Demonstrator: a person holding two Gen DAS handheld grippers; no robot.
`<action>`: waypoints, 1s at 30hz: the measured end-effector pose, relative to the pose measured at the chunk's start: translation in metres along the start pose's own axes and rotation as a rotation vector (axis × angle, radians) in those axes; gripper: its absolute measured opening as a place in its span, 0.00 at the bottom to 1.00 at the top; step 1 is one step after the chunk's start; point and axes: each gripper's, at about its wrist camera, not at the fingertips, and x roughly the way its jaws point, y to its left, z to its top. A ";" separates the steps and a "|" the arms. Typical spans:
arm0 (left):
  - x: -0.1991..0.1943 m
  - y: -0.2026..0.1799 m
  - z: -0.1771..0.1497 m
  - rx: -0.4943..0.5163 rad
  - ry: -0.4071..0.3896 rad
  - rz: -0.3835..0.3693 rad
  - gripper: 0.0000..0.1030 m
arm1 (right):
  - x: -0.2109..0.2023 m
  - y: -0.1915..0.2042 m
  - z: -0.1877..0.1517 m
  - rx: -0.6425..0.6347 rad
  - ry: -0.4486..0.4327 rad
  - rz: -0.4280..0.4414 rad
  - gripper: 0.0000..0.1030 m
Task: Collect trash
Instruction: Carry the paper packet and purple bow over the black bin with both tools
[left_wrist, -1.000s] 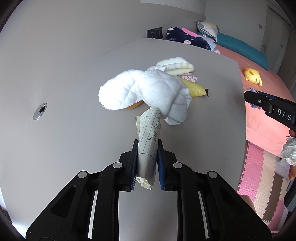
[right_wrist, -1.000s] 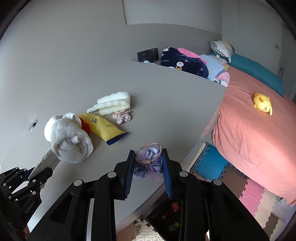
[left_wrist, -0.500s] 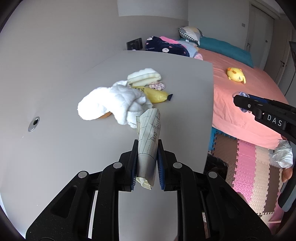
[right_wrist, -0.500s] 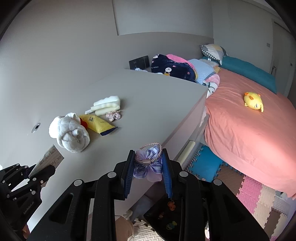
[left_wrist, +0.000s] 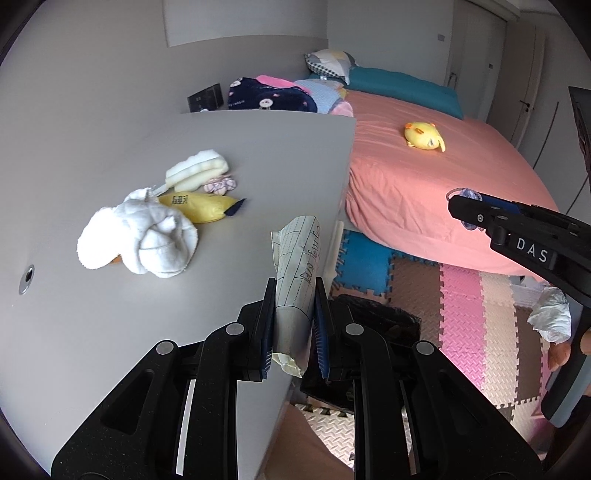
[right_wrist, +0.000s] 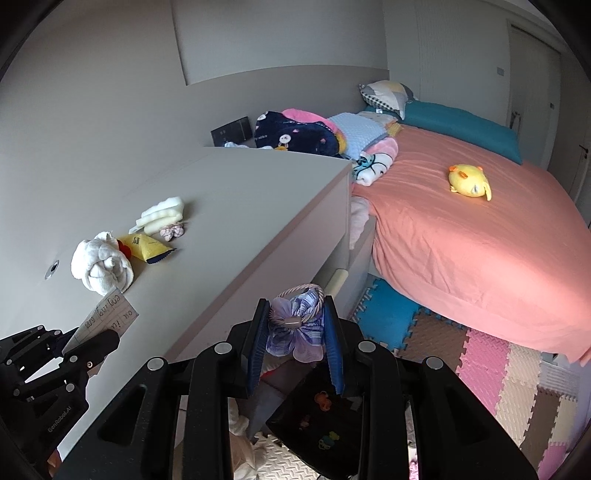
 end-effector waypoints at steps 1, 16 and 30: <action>0.001 -0.005 0.001 0.008 0.000 -0.009 0.17 | -0.002 -0.005 -0.001 0.007 -0.001 -0.008 0.29; 0.015 -0.065 0.016 0.122 0.013 -0.115 0.18 | -0.021 -0.062 -0.008 0.096 -0.022 -0.094 0.29; 0.028 -0.097 0.020 0.210 0.032 -0.182 0.18 | -0.028 -0.096 -0.018 0.162 -0.024 -0.156 0.29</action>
